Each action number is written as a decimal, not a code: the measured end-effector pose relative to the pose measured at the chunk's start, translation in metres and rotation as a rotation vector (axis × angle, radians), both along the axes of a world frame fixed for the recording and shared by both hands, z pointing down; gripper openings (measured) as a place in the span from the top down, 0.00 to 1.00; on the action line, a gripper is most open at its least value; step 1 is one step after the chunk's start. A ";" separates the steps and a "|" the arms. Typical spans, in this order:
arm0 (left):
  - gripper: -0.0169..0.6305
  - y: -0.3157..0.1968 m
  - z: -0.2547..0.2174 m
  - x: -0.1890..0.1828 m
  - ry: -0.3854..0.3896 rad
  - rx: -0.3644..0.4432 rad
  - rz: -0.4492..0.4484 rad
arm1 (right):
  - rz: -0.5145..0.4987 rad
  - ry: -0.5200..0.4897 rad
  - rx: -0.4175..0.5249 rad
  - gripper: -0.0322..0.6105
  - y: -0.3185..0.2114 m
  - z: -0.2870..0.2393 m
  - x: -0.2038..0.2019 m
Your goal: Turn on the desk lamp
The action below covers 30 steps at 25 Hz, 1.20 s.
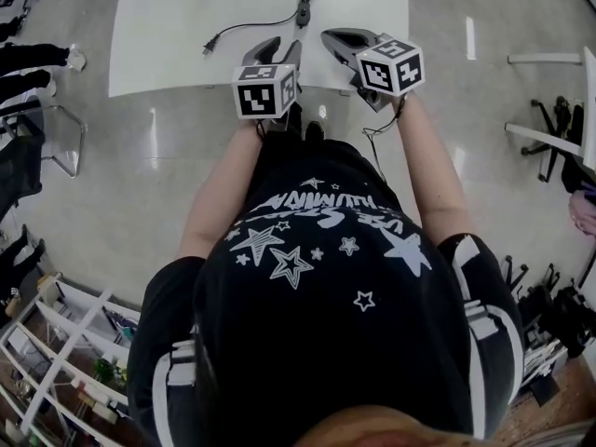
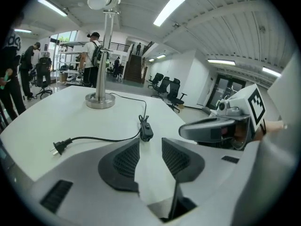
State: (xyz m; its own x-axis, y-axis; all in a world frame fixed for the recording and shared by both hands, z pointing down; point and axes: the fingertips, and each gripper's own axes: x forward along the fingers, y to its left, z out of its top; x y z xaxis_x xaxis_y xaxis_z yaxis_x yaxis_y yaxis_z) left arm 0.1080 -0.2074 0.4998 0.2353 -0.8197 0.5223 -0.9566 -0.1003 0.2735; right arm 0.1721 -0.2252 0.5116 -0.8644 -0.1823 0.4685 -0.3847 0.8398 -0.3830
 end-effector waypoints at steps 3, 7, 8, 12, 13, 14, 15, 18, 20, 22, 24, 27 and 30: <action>0.76 0.007 -0.007 -0.017 -0.012 0.024 -0.045 | -0.006 -0.034 -0.020 0.94 0.008 0.003 -0.007; 0.76 0.019 -0.014 -0.032 -0.048 0.022 -0.052 | -0.004 -0.056 -0.031 0.94 0.015 0.005 -0.016; 0.76 0.021 -0.014 -0.033 -0.044 0.015 -0.043 | 0.002 -0.062 -0.035 0.94 0.017 0.004 -0.018; 0.76 0.024 -0.015 -0.039 -0.015 -0.004 -0.007 | 0.033 -0.077 -0.044 0.94 0.019 0.002 -0.019; 0.76 0.023 -0.016 -0.041 -0.013 -0.002 0.000 | 0.043 -0.077 -0.043 0.94 0.018 0.001 -0.018; 0.76 0.021 -0.017 -0.043 -0.010 0.000 0.010 | 0.057 -0.076 -0.041 0.94 0.016 -0.001 -0.018; 0.76 0.020 -0.018 -0.045 -0.006 0.003 0.021 | 0.074 -0.075 -0.038 0.94 0.014 -0.003 -0.018; 0.76 0.021 -0.021 -0.057 0.005 0.005 0.055 | 0.125 -0.078 -0.033 0.94 0.014 -0.010 -0.023; 0.76 0.024 -0.024 -0.070 0.010 0.005 0.078 | 0.160 -0.084 -0.036 0.94 0.015 -0.014 -0.030; 0.76 0.024 -0.028 -0.084 0.023 0.012 0.099 | 0.197 -0.092 -0.034 0.94 0.016 -0.020 -0.040; 0.76 0.024 -0.032 -0.103 0.036 0.024 0.108 | 0.223 -0.100 -0.024 0.94 0.018 -0.027 -0.055; 0.76 0.026 -0.038 -0.132 0.035 0.063 0.117 | 0.237 -0.097 0.001 0.94 0.027 -0.036 -0.080; 0.76 0.027 -0.044 -0.154 0.031 0.101 0.140 | 0.260 -0.087 0.019 0.94 0.031 -0.039 -0.099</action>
